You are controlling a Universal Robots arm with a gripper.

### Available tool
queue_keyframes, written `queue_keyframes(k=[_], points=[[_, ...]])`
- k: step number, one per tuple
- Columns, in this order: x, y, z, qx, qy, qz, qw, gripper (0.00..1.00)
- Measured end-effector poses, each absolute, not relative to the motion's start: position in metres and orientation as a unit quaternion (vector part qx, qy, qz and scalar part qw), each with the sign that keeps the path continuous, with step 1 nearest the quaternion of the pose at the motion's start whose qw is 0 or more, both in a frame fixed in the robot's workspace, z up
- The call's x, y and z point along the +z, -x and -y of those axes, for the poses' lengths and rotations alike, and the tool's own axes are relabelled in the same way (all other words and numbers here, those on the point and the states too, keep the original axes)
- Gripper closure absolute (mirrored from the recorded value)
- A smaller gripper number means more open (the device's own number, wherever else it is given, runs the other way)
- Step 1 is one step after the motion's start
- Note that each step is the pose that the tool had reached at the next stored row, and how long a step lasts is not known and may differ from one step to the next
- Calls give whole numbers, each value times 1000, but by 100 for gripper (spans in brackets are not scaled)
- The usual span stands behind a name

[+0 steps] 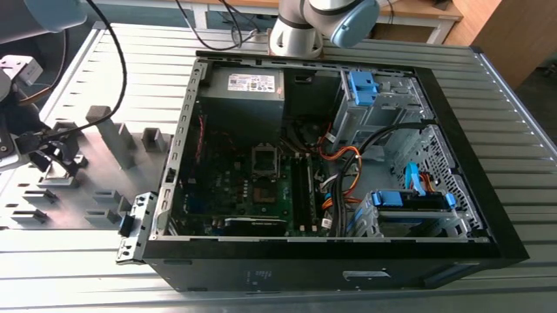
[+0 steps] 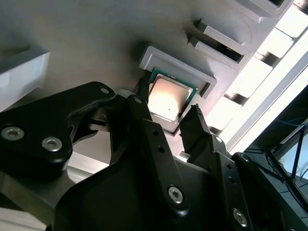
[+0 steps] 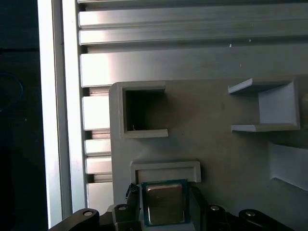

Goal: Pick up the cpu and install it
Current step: 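Pick up the cpu and move it towards the insertion slot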

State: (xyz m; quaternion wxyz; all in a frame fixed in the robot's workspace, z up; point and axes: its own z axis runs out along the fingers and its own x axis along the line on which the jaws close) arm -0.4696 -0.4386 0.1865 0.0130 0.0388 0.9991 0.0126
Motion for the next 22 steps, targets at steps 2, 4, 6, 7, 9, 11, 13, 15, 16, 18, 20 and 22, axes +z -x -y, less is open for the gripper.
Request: queue_keyframes(k=[2,4,6,7,9,11,13,15,16,18,20,22], points=[[186,470,439,11,-39,-999,12,47],[186,470,439,11,-39,-999,12,47],[186,470,439,11,-39,-999,12,47],[186,470,439,11,-39,-999,12,47],[186,470,439,11,-39,-999,12,47],[185,470,439,11,-39,-999,12,47],[185,469,439,11,-37,-999,11,47],[184,469,439,11,-35,-999,9,47],[184,469,439,11,-35,-999,9,47],[184,469,439,11,-35,-999,9,47],[184,469,439,11,-35,-999,9,47],[184,469,439,11,-35,-999,9,47]])
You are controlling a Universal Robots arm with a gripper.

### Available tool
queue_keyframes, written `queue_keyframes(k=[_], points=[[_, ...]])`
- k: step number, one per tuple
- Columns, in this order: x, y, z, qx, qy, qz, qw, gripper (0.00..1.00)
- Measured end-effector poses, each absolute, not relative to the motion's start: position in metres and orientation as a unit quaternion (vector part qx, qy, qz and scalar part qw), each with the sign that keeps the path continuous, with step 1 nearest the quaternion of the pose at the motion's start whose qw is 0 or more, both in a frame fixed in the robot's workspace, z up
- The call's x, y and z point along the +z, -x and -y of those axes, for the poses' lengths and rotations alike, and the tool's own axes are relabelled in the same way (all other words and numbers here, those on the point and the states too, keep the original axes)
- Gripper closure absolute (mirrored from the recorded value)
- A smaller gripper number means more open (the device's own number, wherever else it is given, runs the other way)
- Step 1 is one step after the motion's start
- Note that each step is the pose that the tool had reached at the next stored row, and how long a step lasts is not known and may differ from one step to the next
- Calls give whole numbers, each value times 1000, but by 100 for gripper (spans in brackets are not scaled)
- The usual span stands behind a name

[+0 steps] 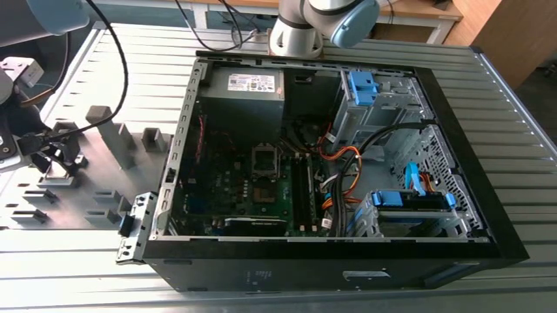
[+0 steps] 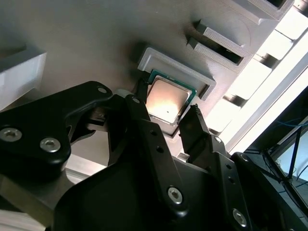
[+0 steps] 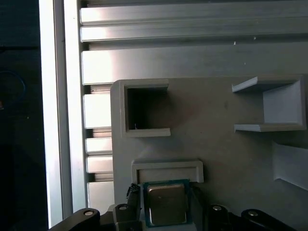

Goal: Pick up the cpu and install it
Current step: 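Pick up the cpu and move it towards the insertion slot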

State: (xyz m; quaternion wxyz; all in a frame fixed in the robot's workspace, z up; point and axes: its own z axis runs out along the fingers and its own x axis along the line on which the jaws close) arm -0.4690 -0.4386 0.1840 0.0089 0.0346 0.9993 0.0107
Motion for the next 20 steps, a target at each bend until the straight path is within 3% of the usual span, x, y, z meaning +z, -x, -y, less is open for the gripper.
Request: queue_keyframes(k=[20], points=[[186,466,443,11,-35,-999,8,47]])
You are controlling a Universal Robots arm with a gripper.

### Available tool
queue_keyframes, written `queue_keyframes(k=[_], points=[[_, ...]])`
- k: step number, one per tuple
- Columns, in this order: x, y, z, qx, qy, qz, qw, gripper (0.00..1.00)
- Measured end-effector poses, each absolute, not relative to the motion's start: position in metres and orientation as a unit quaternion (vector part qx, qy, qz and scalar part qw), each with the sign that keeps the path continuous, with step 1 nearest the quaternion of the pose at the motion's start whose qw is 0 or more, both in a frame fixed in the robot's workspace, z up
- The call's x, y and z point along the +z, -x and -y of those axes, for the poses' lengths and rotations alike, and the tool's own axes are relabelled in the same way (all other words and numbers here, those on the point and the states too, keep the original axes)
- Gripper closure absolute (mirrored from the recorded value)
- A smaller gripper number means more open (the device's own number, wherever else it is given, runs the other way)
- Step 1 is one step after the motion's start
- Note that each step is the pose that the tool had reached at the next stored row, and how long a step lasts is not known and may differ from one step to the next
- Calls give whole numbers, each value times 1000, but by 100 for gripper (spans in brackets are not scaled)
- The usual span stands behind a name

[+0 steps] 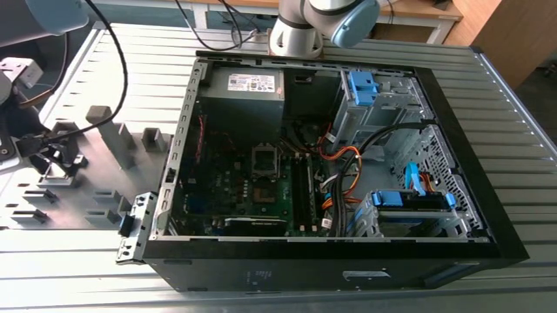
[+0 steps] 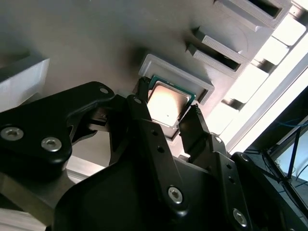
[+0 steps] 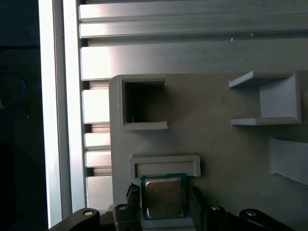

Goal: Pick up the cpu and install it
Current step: 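Pick up the cpu and move it towards the insertion slot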

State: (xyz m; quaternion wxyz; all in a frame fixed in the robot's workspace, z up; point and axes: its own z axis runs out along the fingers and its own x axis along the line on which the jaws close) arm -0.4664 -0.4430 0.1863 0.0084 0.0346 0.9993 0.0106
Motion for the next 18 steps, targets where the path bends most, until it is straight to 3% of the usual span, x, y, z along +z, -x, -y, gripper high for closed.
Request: queue_keyframes(k=[18], points=[[185,466,443,11,-35,-999,8,47]])
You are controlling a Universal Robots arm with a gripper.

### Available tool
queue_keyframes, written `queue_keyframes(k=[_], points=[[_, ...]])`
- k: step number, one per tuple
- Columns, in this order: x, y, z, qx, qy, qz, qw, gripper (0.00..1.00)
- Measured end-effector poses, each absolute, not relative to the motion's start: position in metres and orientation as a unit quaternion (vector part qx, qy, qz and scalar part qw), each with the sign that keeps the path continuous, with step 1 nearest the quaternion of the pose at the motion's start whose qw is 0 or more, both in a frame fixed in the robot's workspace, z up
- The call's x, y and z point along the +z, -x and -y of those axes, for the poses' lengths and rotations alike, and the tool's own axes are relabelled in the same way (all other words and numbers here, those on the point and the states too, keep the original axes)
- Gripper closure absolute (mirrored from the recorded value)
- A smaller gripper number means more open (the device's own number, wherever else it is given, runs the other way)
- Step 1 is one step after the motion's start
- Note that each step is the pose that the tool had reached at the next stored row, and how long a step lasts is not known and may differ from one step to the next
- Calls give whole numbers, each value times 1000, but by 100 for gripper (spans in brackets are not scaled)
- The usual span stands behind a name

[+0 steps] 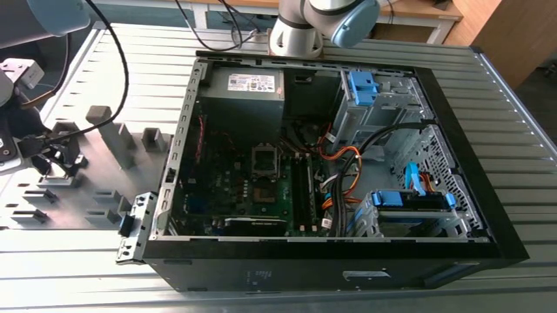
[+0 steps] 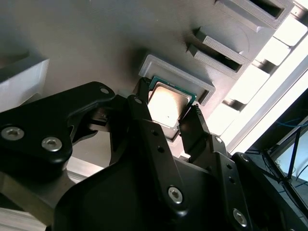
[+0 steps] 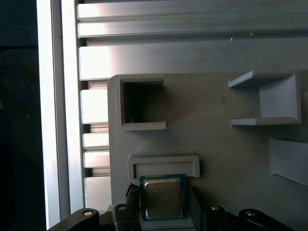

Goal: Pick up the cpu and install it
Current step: 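Pick up the cpu and move it towards the insertion slot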

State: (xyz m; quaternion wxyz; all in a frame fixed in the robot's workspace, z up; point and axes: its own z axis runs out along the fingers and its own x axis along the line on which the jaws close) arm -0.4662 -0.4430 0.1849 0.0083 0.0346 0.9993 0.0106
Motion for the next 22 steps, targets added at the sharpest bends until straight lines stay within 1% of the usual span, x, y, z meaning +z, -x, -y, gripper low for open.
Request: queue_keyframes(k=[3,4,22], points=[[185,466,443,11,-35,-999,8,46],[185,466,443,11,-35,-999,8,40],[184,466,443,11,-35,-999,8,40]])
